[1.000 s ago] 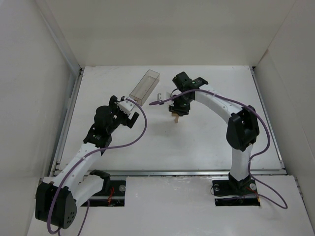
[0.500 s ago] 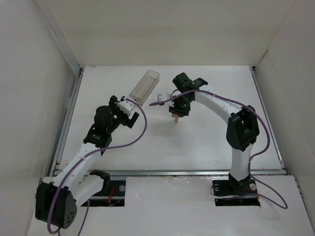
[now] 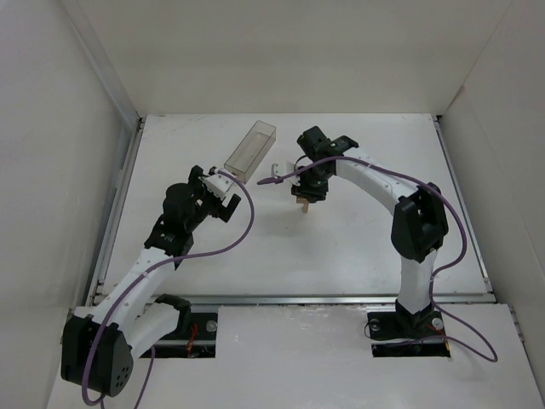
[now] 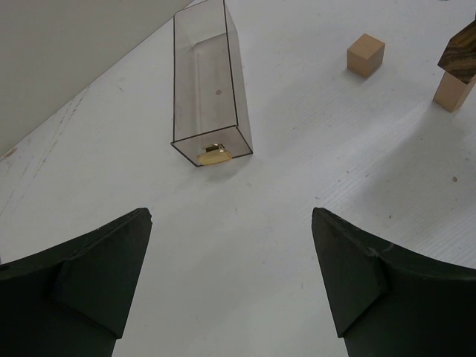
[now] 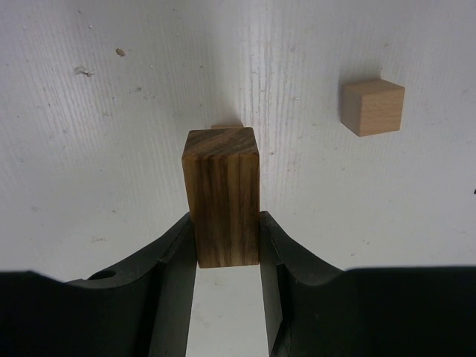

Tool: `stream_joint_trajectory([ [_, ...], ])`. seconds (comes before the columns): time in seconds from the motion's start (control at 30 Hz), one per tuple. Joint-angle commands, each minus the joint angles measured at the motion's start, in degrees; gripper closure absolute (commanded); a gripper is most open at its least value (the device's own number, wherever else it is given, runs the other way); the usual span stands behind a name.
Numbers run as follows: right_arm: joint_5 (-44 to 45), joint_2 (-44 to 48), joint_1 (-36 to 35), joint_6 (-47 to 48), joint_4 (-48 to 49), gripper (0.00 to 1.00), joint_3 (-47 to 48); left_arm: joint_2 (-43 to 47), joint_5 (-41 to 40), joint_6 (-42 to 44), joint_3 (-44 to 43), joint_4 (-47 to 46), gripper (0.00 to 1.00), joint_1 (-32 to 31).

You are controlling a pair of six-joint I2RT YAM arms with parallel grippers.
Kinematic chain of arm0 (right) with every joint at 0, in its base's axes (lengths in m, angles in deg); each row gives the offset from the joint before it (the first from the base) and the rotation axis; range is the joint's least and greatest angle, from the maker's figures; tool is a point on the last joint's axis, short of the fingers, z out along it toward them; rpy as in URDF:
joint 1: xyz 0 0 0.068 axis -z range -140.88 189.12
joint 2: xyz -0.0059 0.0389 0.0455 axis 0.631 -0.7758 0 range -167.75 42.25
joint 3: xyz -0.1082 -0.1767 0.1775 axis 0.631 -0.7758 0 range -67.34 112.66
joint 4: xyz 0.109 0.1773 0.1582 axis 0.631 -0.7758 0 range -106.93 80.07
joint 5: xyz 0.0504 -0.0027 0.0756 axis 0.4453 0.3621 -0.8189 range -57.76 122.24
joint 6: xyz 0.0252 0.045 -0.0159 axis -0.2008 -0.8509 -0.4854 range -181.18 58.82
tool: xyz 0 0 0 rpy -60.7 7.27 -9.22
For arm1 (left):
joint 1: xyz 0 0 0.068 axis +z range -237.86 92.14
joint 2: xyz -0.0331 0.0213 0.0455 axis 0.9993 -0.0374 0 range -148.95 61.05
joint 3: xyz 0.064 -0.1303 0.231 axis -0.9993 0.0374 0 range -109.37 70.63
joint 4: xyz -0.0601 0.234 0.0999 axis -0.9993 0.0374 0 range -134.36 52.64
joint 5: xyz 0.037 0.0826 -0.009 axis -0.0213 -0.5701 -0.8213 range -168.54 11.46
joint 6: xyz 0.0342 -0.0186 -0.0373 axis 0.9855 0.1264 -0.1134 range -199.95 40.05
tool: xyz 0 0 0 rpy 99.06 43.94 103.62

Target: Build the wood block tower

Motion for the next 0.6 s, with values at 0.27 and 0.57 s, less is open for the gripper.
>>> stream_joint_trajectory([
  [0.27, 0.0, 1.0, -0.5, 0.7, 1.9, 1.00, 0.4, 0.7, 0.9, -0.3, -0.2, -2.1, 0.14, 0.2],
  [0.57, 1.1, 2.1, -0.5, 0.7, 2.4, 1.00, -0.1, 0.7, 0.9, -0.3, -0.2, -2.1, 0.14, 0.2],
])
